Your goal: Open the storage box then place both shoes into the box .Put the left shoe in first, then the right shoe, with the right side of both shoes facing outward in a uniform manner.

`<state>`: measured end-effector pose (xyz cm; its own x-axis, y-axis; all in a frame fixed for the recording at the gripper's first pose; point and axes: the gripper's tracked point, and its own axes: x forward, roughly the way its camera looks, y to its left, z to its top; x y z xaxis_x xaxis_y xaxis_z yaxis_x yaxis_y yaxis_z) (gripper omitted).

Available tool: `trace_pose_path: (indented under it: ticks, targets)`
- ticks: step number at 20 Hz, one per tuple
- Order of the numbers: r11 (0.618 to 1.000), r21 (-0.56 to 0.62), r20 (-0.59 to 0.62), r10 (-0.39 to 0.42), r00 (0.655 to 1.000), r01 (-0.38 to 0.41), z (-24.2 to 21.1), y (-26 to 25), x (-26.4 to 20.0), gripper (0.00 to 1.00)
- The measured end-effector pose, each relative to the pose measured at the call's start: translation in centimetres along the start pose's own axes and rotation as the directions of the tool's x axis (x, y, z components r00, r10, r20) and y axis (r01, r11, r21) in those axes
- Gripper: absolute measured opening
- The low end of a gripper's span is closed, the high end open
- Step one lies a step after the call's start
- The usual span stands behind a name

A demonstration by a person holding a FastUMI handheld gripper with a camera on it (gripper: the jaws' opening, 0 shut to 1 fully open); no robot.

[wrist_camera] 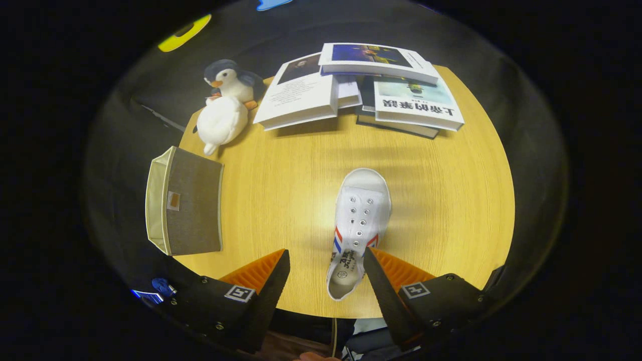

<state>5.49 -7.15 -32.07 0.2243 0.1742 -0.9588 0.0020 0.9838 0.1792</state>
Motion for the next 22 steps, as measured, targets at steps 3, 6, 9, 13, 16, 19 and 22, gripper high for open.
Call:
trace_pose_path:
  ticks: [3,6,9,13,16,19,22]
  targets:
    - [0.999,0.031,-0.012,-0.008,1.000,0.008,-0.8,-1.6,1.0,0.90]
    - [0.999,0.038,-0.034,-0.011,0.999,0.013,-1.7,-2.8,2.3,0.88]
    - [0.999,0.043,-0.059,-0.029,0.998,0.032,-2.4,-4.2,3.9,0.89]
    - [0.998,0.032,-0.099,-0.045,0.994,0.048,-3.4,-5.5,5.7,0.88]
    - [0.998,0.003,-0.123,-0.068,0.990,0.069,-3.8,-6.2,7.0,0.89]
    - [0.998,0.000,-0.128,-0.060,0.990,0.060,-3.4,-6.1,8.7,0.83]
    - [0.997,-0.014,-0.145,-0.075,0.987,0.074,-3.7,-6.0,9.6,0.57]
